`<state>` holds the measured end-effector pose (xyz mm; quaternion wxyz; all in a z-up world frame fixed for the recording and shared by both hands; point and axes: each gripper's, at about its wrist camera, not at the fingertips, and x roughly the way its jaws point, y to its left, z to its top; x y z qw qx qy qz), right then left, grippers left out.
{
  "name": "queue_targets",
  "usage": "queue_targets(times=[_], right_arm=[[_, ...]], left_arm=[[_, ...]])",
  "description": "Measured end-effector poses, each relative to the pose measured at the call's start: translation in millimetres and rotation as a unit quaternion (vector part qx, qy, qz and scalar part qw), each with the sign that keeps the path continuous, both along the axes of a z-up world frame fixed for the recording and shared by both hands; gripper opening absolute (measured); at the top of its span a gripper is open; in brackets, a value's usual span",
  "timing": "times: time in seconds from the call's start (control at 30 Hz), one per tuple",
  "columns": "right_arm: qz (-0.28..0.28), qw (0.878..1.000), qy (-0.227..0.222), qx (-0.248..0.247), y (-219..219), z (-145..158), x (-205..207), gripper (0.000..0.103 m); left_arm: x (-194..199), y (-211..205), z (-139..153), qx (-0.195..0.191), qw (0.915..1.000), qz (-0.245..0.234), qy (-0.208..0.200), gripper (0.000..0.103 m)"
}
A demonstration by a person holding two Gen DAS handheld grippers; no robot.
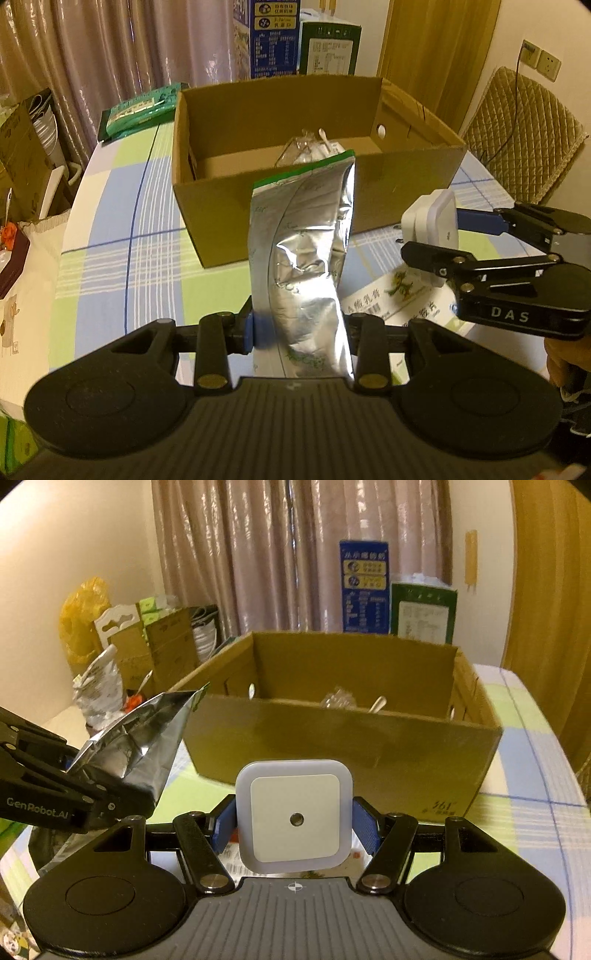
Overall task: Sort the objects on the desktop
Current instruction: 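Carry the foil bag and night light over the cardboard box with both tools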
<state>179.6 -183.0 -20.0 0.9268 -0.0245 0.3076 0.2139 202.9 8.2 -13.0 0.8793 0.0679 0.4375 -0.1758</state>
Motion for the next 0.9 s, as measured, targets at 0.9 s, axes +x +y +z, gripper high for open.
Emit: queue_targets(times=[0.9], right_arm=[[-0.06, 0.996, -0.066, 0.027, -21.1, 44.5, 27.1, 0.062]], left_arm=[[41.0, -24.0, 34.7, -0.029, 0.9988, 0.011, -0.038, 0.031]])
